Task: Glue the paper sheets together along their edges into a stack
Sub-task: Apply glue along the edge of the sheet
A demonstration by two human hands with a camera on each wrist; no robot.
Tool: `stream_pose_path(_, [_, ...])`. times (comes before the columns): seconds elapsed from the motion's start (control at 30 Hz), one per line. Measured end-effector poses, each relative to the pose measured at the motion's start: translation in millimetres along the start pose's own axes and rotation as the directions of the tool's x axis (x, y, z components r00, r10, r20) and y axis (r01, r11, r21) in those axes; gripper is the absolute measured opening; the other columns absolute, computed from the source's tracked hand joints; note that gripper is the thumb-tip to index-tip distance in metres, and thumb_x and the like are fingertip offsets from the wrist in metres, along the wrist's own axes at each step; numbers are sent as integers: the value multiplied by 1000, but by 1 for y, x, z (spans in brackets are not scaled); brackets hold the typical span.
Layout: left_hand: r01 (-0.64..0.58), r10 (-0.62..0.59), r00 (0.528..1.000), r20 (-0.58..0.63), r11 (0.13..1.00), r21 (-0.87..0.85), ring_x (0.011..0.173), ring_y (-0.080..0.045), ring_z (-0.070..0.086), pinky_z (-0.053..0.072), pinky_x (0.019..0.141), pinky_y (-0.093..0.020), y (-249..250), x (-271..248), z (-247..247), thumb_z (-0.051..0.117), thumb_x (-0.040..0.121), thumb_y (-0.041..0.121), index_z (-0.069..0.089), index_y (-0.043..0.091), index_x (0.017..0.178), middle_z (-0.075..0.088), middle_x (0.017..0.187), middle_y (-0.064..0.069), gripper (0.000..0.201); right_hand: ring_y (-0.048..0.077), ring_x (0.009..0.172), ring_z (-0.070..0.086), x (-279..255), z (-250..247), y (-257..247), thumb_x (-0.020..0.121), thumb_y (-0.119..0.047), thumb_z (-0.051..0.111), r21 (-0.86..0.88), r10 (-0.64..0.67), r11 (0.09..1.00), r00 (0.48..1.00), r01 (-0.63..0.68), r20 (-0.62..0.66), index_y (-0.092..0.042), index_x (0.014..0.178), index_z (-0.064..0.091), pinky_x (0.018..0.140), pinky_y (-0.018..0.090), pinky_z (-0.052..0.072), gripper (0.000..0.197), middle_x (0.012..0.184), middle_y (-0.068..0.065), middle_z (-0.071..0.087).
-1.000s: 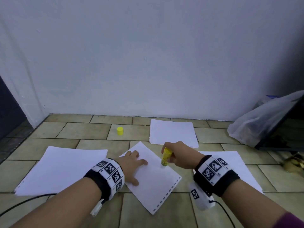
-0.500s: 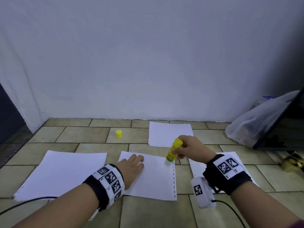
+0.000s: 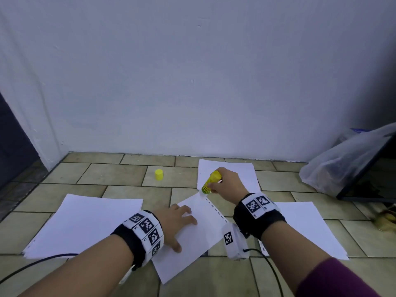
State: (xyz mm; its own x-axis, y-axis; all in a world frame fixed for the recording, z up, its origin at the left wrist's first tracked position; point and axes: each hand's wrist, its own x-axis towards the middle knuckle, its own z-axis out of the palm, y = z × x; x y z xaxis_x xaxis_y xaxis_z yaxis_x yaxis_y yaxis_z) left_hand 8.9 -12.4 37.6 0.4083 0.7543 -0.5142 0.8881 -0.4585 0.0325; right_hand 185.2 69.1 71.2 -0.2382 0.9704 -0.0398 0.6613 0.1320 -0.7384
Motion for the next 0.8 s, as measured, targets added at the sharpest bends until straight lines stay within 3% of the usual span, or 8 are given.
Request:
stream_pose_path(0.23, [-5,5,1000,-7,999,-52,143,-26,11,26,115,-44,-3,-2,1,69,84,42,21,34,150,7,157,2,82,30,106,57,7,23,-11,90,-11,58,-235,-34,970,992,63,125,-3,119,52,85,34,49,30,117,17,59])
stream_pose_path(0.43, [-3,2,1000,-19,998,-59,144,-24,8,25,115,-44,-4,-1,3,69,83,43,21,36,149,6,157,4,82,26,108,56,-9,-2,-8,91,-14,58,-409,-15,904,967,121,254,-7,121,51,80,28,44,32,118,13,59])
stream_pose_path(0.6, [-5,5,1000,12,1000,-28,144,-25,9,25,115,-44,-4,1,2,67,85,42,20,35,150,6,157,2,81,25,106,56,-36,-23,2,91,-19,59,-530,20,830,941,173,339,-10,124,49,81,30,46,35,119,12,56])
stream_pose_path(0.67, [1,-1,1000,24,1000,-5,144,-25,10,25,115,-43,-3,0,1,62,91,36,19,33,151,5,158,1,74,25,105,56,-44,-28,5,91,-20,60,-552,25,813,937,184,349,-11,123,50,82,30,47,35,120,11,55])
stream_pose_path(0.8, [-13,12,1000,7,998,64,141,-24,19,34,108,-36,-1,-4,-2,45,98,7,19,34,151,5,159,1,65,25,105,57,-49,-35,6,88,-20,63,-542,69,827,928,153,367,-10,121,52,82,31,48,35,117,9,56])
